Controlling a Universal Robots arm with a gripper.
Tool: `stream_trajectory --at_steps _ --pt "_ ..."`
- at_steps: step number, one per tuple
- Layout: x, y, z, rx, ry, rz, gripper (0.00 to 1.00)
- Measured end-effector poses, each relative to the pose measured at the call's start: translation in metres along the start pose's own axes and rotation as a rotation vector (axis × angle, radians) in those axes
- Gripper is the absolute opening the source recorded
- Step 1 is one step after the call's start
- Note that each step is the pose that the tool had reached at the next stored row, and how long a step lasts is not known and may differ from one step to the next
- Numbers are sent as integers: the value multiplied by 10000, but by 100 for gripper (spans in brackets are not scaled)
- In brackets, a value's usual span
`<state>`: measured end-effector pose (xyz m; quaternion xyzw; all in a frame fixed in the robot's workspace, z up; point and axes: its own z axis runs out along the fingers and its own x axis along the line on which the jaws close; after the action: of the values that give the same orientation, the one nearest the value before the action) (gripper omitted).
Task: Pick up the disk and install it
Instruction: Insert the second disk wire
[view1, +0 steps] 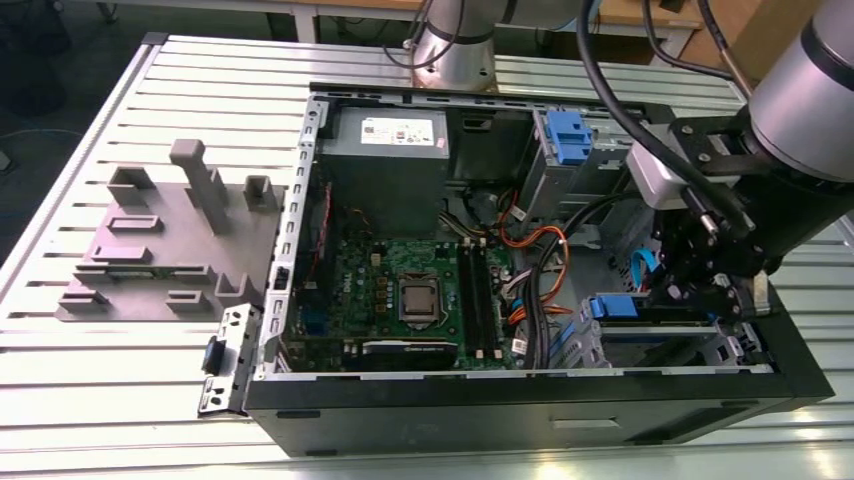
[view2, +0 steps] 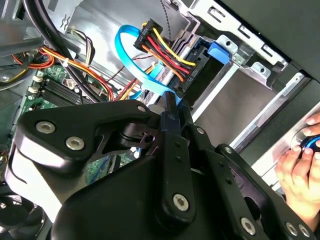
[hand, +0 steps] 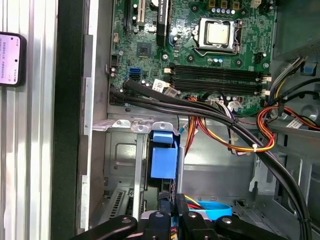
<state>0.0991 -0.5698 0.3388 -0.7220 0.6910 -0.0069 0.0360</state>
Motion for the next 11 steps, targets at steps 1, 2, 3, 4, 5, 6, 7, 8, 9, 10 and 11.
stream_trajectory --at_steps 1,2,3,4,5,6,7,8,9,10,11 --pt "6 1 4 1 -6 1 16" --pt "14 1 8 2 -15 3 16" --pt "20 1 11 3 -22 4 16" --pt "24 2 14 4 -32 7 16" --pt "28 2 17 6 -48 9 16" --pt "30 3 19 7 -69 11 16" --pt "32 3 23 8 -92 13 16" --pt "33 3 25 10 -134 16 16" --pt "33 3 27 13 -198 20 16" --pt "33 3 28 16 -283 25 16" --pt "34 3 28 21 -377 30 16"
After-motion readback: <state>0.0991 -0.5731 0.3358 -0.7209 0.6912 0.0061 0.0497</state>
